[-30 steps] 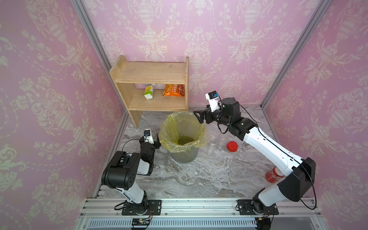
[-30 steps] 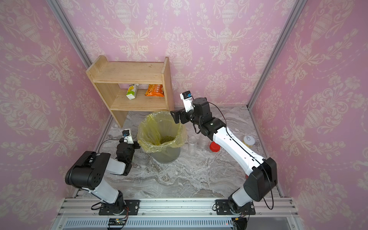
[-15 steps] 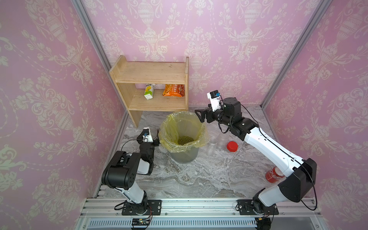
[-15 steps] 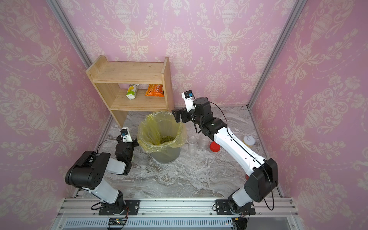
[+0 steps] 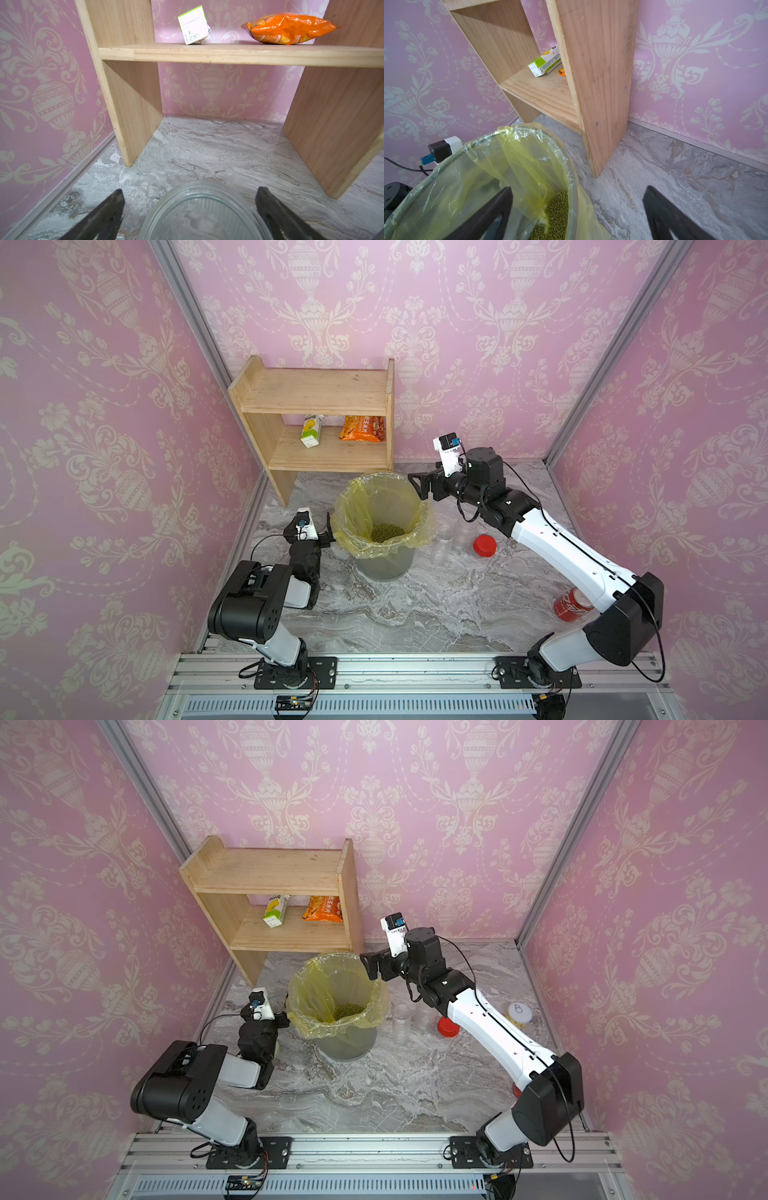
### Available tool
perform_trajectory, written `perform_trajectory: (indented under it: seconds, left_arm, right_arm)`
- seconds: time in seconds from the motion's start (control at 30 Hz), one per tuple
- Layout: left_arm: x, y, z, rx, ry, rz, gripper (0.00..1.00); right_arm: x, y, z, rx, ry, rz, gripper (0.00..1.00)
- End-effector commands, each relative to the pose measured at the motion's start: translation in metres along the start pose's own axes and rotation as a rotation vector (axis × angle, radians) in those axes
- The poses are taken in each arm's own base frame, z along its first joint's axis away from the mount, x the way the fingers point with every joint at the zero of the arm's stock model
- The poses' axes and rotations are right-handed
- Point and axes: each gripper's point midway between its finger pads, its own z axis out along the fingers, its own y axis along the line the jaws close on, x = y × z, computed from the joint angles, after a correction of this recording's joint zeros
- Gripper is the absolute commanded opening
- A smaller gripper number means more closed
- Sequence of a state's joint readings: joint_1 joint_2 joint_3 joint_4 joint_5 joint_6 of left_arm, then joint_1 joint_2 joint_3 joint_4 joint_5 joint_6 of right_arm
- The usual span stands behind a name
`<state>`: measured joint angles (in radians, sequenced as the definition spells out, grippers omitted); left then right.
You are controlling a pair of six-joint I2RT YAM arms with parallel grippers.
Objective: Empty moldy mung beans from jars
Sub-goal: Place the jar at the center of the board.
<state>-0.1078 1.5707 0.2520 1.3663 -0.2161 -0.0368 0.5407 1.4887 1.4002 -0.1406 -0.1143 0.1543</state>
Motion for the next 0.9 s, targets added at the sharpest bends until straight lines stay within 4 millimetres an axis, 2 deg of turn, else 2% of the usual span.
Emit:
perform_trajectory:
  seconds: [0.0, 0.17, 0.37, 0.63, 0.77, 0.87]
  left_arm:
    - [-0.008, -0.002, -0.006, 0.002, -0.018, 0.029, 0.99]
    - [-0.013, -0.001, -0.014, -0.002, -0.011, 0.034, 0.99]
    - [-0.012, 0.003, -0.019, -0.021, 0.087, 0.055, 0.99]
    - [-0.017, 0.007, -0.033, -0.027, 0.073, 0.033, 0.99]
    - [-0.031, 0.007, -0.042, -0.018, 0.064, 0.053, 0.99]
    - [-0.038, 0.015, -0.048, -0.052, 0.028, 0.066, 0.99]
  right_arm:
    - [-0.012, -0.001, -0.019, 0.013, -0.041, 0.015, 1.00]
    - [-0.015, 0.002, -0.029, 0.007, -0.060, 0.019, 1.00]
    - [-0.014, 0.000, -0.033, 0.013, -0.064, 0.022, 1.00]
    - [-0.015, -0.001, -0.044, 0.027, -0.081, 0.028, 1.00]
    - [-0.008, -0.017, -0.059, 0.119, -0.114, -0.002, 1.00]
    - [0.017, -0.043, -0.074, 0.255, -0.150, -0.059, 1.00]
